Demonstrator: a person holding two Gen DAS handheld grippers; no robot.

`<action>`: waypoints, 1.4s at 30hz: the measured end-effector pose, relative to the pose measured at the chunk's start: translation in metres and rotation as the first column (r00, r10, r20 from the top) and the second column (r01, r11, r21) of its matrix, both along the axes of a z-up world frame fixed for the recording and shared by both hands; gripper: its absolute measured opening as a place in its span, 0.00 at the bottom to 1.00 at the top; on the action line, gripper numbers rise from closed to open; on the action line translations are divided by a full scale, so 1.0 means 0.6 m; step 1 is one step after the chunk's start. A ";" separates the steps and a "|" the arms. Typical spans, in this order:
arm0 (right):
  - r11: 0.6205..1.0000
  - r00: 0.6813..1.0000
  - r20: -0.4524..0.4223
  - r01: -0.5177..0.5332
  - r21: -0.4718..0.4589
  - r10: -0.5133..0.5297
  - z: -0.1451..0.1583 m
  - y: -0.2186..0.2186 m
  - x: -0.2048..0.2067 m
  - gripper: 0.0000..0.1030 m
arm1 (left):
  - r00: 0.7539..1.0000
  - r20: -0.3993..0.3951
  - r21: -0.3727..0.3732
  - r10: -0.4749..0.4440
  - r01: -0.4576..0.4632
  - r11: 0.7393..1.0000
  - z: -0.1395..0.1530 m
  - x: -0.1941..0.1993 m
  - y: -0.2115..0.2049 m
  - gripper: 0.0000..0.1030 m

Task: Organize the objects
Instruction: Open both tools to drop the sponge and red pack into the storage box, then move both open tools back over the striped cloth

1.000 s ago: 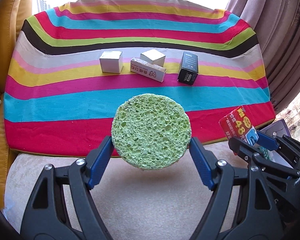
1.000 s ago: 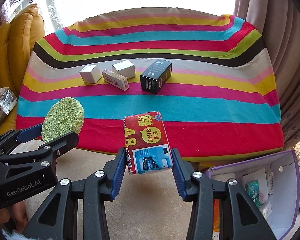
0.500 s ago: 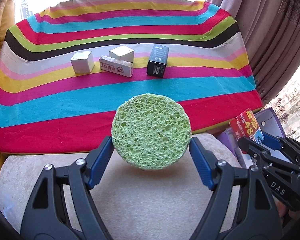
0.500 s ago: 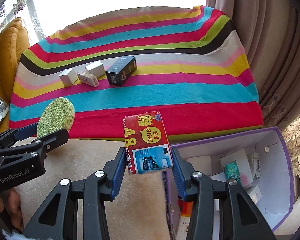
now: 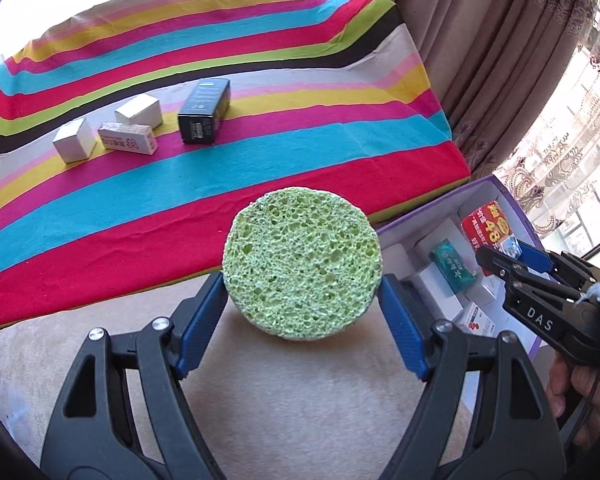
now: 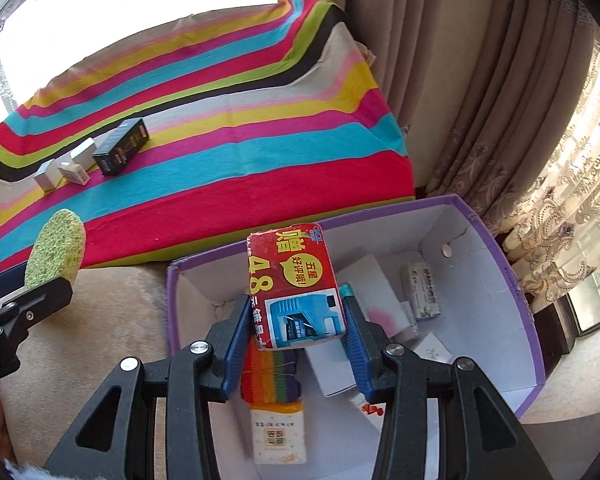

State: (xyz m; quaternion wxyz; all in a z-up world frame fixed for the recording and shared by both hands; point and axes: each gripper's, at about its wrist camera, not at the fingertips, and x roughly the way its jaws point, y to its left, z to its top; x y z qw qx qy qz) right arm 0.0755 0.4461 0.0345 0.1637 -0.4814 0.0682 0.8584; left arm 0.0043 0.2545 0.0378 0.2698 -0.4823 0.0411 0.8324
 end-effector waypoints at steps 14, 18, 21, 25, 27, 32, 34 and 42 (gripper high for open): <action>0.994 0.994 0.004 0.105 0.026 -0.106 -0.006 0.057 0.021 0.45 | 0.984 0.047 0.019 -0.173 0.172 0.985 -0.012 0.030 0.106 0.78; 0.993 0.993 0.002 0.119 0.012 -0.119 -0.006 0.063 0.023 0.49 | 0.977 0.077 0.035 -0.199 0.197 0.980 -0.016 0.030 0.118 0.78; 0.992 0.993 -0.003 0.122 0.011 -0.122 -0.005 0.062 0.024 0.58 | 0.977 0.080 0.044 -0.198 0.195 0.980 -0.016 0.030 0.118 0.80; 0.993 0.993 -0.010 0.115 0.001 -0.115 -0.003 0.058 0.021 0.63 | 0.981 0.103 0.066 -0.165 0.159 0.985 -0.017 0.022 0.104 0.82; 0.994 0.994 -0.015 0.107 -0.007 -0.107 -0.001 0.054 0.020 0.64 | 0.982 0.119 0.079 -0.146 0.137 0.987 -0.019 0.016 0.095 0.82; 0.996 0.996 -0.015 0.084 -0.012 -0.084 0.002 0.040 0.012 0.67 | 0.987 0.118 0.082 -0.110 0.101 0.992 -0.017 0.009 0.078 0.82; 0.997 0.997 -0.015 0.075 -0.020 -0.075 0.003 0.033 0.010 0.67 | 0.990 0.107 0.070 -0.096 0.089 0.994 -0.014 0.008 0.071 0.82; 0.994 1.000 -0.018 -0.017 -0.106 0.015 0.001 -0.026 -0.016 0.71 | 0.995 0.100 0.058 0.003 -0.009 0.998 -0.011 -0.025 0.008 0.82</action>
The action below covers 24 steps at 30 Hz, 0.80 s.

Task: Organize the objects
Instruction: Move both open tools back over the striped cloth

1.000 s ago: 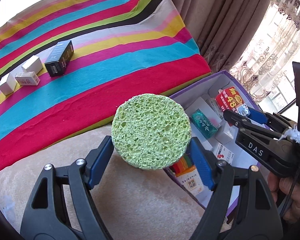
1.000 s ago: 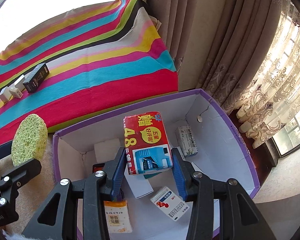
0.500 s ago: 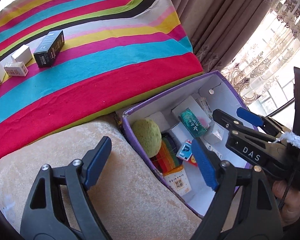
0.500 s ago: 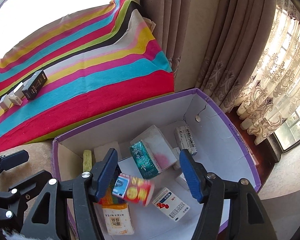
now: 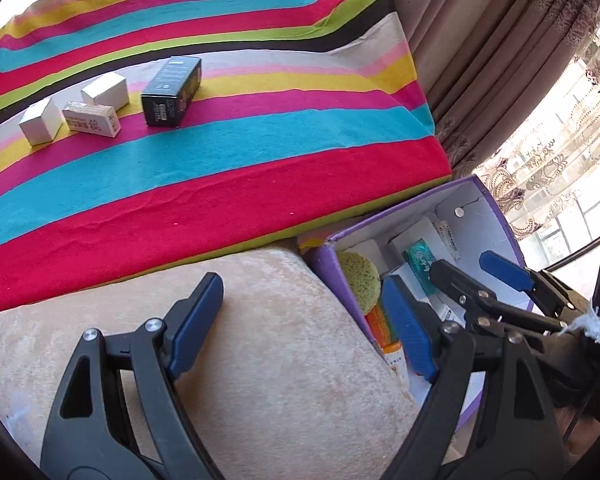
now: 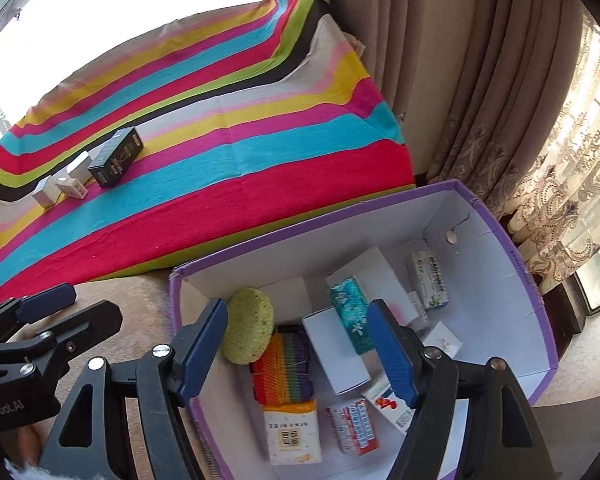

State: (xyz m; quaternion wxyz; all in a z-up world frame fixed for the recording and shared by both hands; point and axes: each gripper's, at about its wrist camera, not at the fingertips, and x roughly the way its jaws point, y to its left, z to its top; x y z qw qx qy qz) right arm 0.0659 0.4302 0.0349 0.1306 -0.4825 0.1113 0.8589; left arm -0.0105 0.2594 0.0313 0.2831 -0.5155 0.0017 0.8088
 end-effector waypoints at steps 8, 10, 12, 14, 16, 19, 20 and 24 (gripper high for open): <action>0.993 0.995 -0.011 -0.098 -0.060 0.098 0.005 -0.085 -0.043 0.71 | 0.992 -0.026 -0.021 0.127 -0.128 0.992 0.007 -0.044 -0.095 0.82; 0.991 0.993 -0.015 -0.117 -0.066 0.117 0.007 -0.105 -0.053 0.71 | 0.987 -0.033 -0.031 0.158 -0.159 0.987 0.006 -0.058 -0.123 0.82; 0.989 0.992 -0.021 -0.129 -0.075 0.128 0.006 -0.124 -0.064 0.71 | 0.980 -0.039 -0.042 0.193 -0.195 0.980 0.005 -0.073 -0.151 0.82; 0.987 0.990 -0.022 -0.138 -0.084 0.136 0.004 -0.141 -0.075 0.71 | 0.973 -0.044 -0.049 0.228 -0.230 0.972 0.004 -0.087 -0.181 0.82; 0.985 0.988 -0.023 -0.152 -0.077 0.151 0.004 -0.159 -0.086 0.71 | 0.964 -0.050 -0.058 0.260 -0.263 0.963 0.004 -0.101 -0.210 0.82; 0.985 0.987 -0.016 -0.161 -0.061 0.161 0.003 -0.178 -0.104 0.71 | 0.950 -0.054 -0.061 0.309 -0.312 0.948 0.003 -0.122 -0.249 0.82; 0.984 0.986 -0.020 -0.165 -0.060 0.164 0.003 -0.182 -0.111 0.71 | 0.945 -0.055 -0.063 0.322 -0.325 0.944 0.002 -0.129 -0.259 0.82; 0.984 0.985 -0.030 -0.172 -0.047 0.171 0.008 -0.201 -0.133 0.71 | 0.932 -0.066 -0.060 0.356 -0.360 0.931 0.004 -0.152 -0.289 0.82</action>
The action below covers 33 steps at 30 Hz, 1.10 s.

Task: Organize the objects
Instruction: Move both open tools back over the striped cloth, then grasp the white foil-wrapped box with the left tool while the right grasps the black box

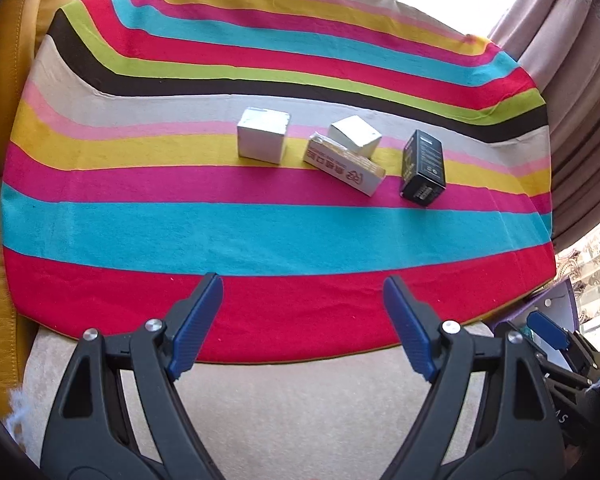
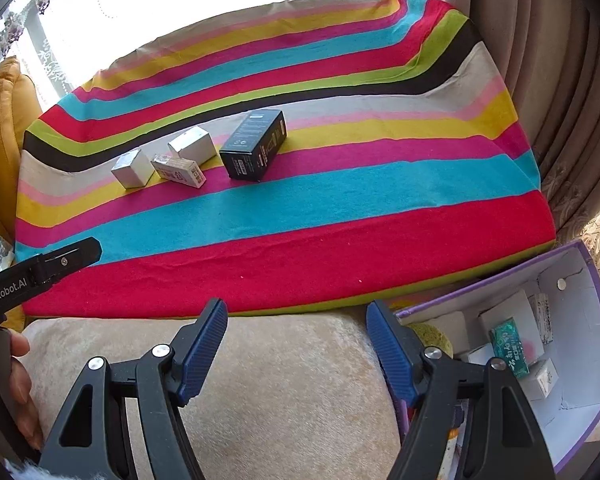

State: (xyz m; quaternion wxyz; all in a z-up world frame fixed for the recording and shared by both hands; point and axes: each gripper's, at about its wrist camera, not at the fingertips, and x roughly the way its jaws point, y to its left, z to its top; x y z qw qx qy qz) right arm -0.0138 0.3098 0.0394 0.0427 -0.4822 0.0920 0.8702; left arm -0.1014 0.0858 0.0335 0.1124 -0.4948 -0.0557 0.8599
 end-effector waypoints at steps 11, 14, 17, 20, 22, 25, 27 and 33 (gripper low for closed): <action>1.000 0.999 -0.033 0.025 -0.007 -0.026 0.010 -0.027 -0.107 0.71 | 0.999 -0.010 -0.009 0.035 -0.035 0.999 0.008 -0.104 -0.025 0.82; 0.999 0.998 -0.040 0.044 -0.006 -0.045 0.010 -0.030 -0.147 0.71 | 0.999 -0.001 -0.011 0.044 -0.044 0.999 0.003 -0.139 -0.028 0.82; 0.999 0.997 -0.053 0.050 0.013 -0.049 0.010 -0.036 -0.181 0.71 | 0.999 0.001 -0.026 0.048 -0.048 0.999 -0.005 -0.169 -0.024 0.82; 0.998 0.997 -0.058 0.053 0.042 -0.050 0.005 -0.042 -0.214 0.71 | 0.999 0.004 -0.045 0.047 -0.046 0.998 -0.019 -0.193 -0.018 0.82; 0.997 0.997 -0.046 0.061 0.046 -0.059 -0.003 -0.041 -0.236 0.71 | 0.999 0.015 -0.055 0.046 -0.045 0.997 -0.029 -0.205 -0.015 0.82; 0.995 0.996 -0.041 0.084 0.056 -0.082 -0.012 -0.034 -0.257 0.71 | 0.999 0.014 -0.075 0.035 -0.034 0.997 -0.040 -0.220 -0.011 0.82; 0.993 0.995 -0.040 0.094 0.066 -0.092 -0.017 -0.030 -0.266 0.71 | 0.999 0.012 -0.072 0.033 -0.032 0.997 -0.045 -0.228 -0.011 0.82; 0.991 0.995 -0.009 0.096 0.095 -0.096 -0.043 -0.027 -0.295 0.71 | 1.000 0.017 -0.078 0.023 -0.021 0.997 -0.063 -0.249 -0.009 0.79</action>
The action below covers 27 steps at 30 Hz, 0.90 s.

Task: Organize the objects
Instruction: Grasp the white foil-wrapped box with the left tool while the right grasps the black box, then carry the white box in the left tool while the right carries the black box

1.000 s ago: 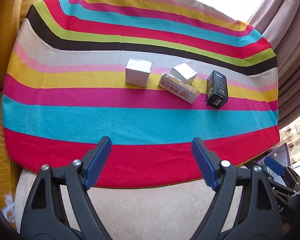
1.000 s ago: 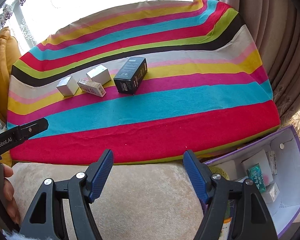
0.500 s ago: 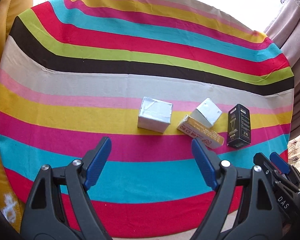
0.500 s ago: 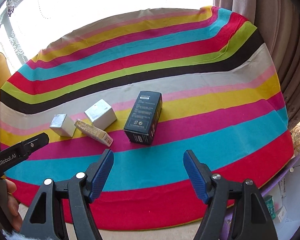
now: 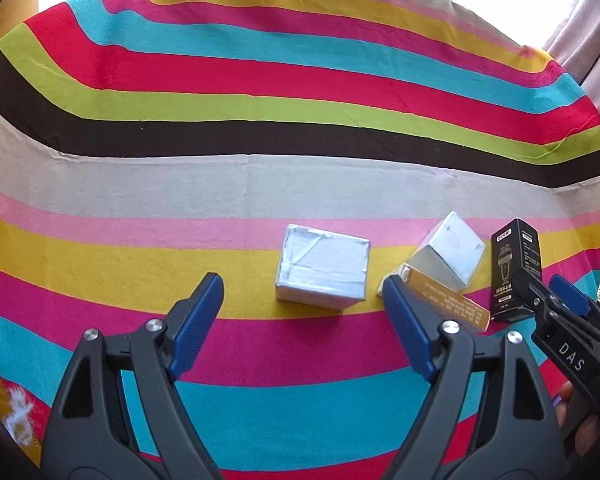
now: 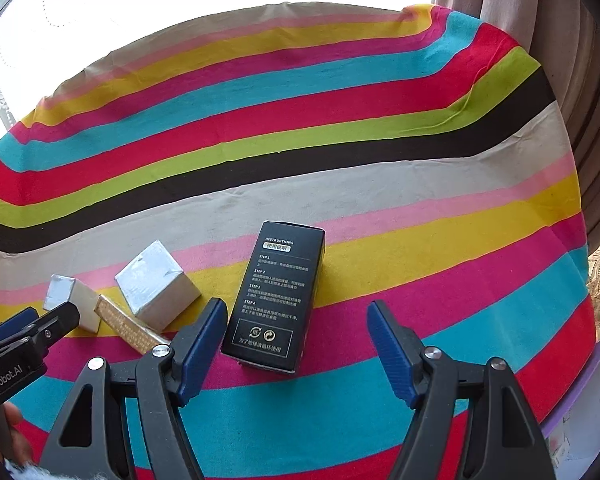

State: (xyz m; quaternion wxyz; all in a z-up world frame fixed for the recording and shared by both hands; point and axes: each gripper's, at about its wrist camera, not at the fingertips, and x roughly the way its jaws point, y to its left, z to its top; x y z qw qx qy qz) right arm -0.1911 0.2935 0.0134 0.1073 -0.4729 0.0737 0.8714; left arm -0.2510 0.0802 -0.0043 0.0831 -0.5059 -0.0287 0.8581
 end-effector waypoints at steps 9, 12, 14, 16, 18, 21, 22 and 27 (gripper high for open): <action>0.998 0.998 0.029 -0.057 0.022 0.056 -0.026 -0.006 -0.011 0.39 | 0.999 -0.001 0.004 -0.036 0.036 0.999 -0.016 0.002 0.003 0.49; 0.995 0.995 0.018 -0.101 0.014 0.100 -0.023 -0.016 -0.011 0.39 | 0.999 -0.012 -0.009 -0.050 0.050 0.999 -0.016 0.000 0.010 0.49; 0.992 0.992 0.011 -0.128 0.022 0.127 -0.021 -0.023 -0.016 0.39 | 0.998 -0.021 -0.021 -0.058 0.058 0.998 -0.017 -0.001 0.012 0.48; 0.989 0.989 -0.003 -0.146 0.036 0.146 -0.016 -0.022 -0.025 0.39 | 0.998 -0.022 -0.020 -0.053 0.052 0.998 -0.016 -0.003 0.010 0.48; 0.985 0.987 -0.022 -0.157 0.068 0.159 -0.001 -0.011 -0.044 0.39 | 0.999 -0.034 -0.037 -0.043 0.042 0.998 -0.014 -0.001 0.006 0.48; 0.968 0.970 -0.042 -0.233 0.093 0.238 0.019 -0.007 -0.084 0.39 | 0.999 -0.034 0.002 -0.021 0.021 1.000 -0.012 -0.009 -0.002 0.48; 0.959 0.961 -0.048 -0.266 0.096 0.271 0.024 -0.011 -0.098 0.39 | 0.999 -0.043 0.022 -0.005 0.006 1.000 -0.008 -0.015 -0.005 0.48; 0.928 0.929 -0.041 -0.370 -0.042 0.368 0.015 -0.031 -0.153 0.39 | 0.999 -0.041 0.144 0.025 -0.019 0.989 0.001 -0.054 -0.009 0.48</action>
